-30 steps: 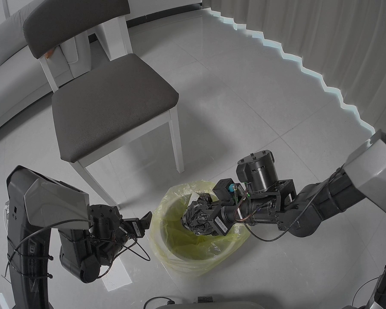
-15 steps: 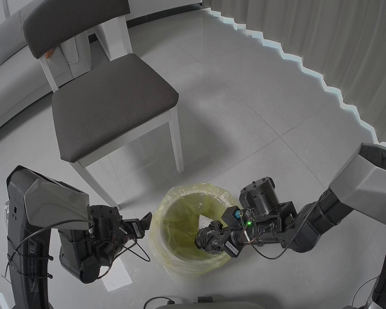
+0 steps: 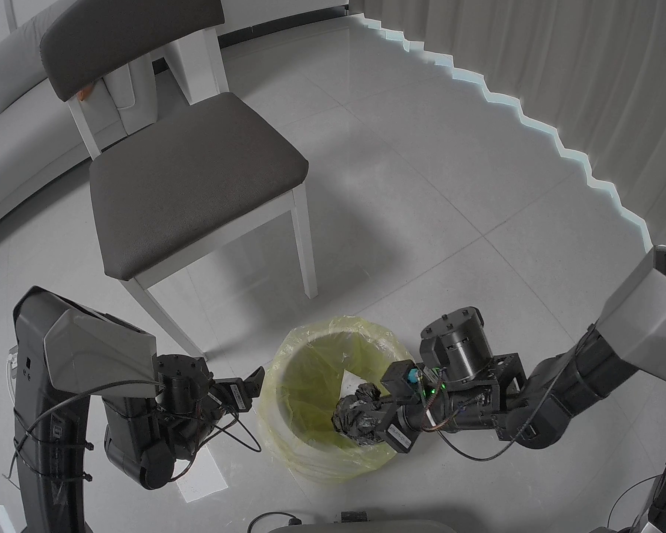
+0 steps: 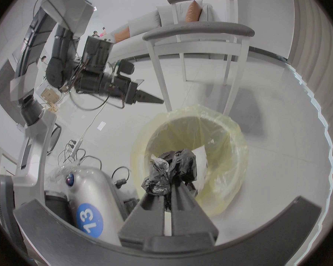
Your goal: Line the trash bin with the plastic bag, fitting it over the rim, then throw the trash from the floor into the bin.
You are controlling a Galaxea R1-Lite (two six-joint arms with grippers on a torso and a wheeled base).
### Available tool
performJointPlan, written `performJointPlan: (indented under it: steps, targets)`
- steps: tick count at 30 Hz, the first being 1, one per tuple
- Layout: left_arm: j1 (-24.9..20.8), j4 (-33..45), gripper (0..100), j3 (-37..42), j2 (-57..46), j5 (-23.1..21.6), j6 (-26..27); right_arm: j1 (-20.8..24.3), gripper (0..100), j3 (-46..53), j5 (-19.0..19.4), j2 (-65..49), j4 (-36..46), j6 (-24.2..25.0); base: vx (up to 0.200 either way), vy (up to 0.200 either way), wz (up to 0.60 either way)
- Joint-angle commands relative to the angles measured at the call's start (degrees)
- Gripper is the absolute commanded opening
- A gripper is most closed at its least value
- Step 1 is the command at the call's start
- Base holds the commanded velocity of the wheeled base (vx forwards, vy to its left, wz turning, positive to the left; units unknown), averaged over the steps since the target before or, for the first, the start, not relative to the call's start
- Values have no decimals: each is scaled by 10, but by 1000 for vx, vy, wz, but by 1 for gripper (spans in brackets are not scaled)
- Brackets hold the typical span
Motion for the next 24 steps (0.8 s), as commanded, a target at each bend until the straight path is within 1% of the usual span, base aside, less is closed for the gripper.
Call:
performJointPlan:
  steps: [1,2,8,16,18,21,24]
  targets:
    - [1,-10,100,1,2,0,-1,-4,0,-68,4,70,-4,2,0,0,0]
    - [1,-10,100,3,0,1,0,-3,0,-101,4,95,-1,2,0,0,0]
    - [0,-10,100,3,-3,5,1,5,0,-156,4,154,3,2,0,0,0]
    - [0,-10,100,4,-3,7,0,0,0,-234,3,222,1,4,0,0,0]
    - [-1,-10,100,4,-3,8,0,1,0,-257,2,230,-4,14,0,0,0]
    - [0,-10,100,3,-3,7,0,5,0,-294,-1,243,3,46,0,0,0]
    - [-1,-10,100,5,-1,8,-1,5,0,-293,-3,258,10,45,0,0,0]
